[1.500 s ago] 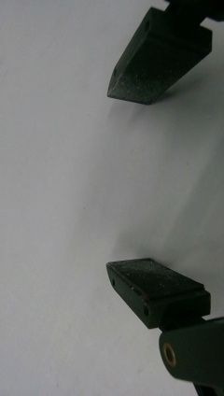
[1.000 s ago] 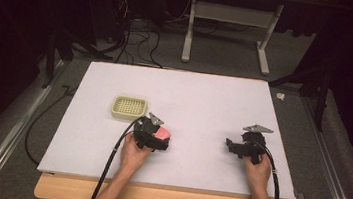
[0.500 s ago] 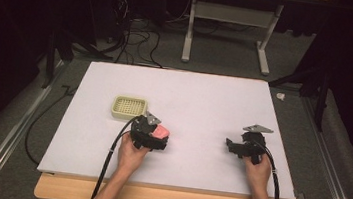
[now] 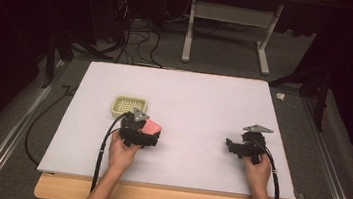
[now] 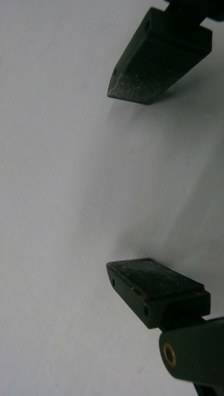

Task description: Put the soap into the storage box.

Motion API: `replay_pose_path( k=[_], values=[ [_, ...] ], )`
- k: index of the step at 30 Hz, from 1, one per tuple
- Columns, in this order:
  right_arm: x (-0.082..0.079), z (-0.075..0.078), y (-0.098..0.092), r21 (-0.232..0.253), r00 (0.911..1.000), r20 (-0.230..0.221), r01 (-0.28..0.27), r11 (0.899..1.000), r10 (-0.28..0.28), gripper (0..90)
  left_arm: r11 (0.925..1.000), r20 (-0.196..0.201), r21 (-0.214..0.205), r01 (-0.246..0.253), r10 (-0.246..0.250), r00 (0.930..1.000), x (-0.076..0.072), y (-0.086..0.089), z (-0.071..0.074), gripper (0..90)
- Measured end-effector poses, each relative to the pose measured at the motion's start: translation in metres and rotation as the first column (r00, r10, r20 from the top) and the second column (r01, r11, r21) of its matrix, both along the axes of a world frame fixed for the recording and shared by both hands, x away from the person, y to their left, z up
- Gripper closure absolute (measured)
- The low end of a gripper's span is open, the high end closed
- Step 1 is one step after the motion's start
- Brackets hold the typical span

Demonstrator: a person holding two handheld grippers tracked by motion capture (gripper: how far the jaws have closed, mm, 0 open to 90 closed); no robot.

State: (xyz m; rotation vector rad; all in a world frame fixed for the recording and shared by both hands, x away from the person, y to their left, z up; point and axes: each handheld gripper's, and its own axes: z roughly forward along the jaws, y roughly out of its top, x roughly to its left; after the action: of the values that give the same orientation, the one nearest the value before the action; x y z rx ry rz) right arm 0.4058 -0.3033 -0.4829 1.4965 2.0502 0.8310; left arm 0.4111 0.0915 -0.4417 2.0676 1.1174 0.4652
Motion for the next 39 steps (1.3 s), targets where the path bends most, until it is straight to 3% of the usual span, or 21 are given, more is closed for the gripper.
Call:
replay_pose_path(
  k=[5,25,39],
  values=[
    [0.000,0.000,0.000,-0.002,1.0000,0.002,-0.002,1.000,0.002,15.1,0.9997,-0.002,-0.023,-0.007,0.007,1.0000,0.000,0.008,0.004,13.8],
    [0.000,0.000,0.000,-0.001,1.0000,0.001,-0.001,1.000,0.001,15.1,0.9968,0.014,-0.018,-0.077,0.078,0.9969,0.003,0.036,0.019,13.8],
    [0.000,0.000,0.000,-0.001,1.0000,0.001,-0.001,1.000,0.001,15.1,0.9870,0.018,-0.006,-0.161,0.161,0.9868,0.010,0.057,0.022,13.8]
  ],
)
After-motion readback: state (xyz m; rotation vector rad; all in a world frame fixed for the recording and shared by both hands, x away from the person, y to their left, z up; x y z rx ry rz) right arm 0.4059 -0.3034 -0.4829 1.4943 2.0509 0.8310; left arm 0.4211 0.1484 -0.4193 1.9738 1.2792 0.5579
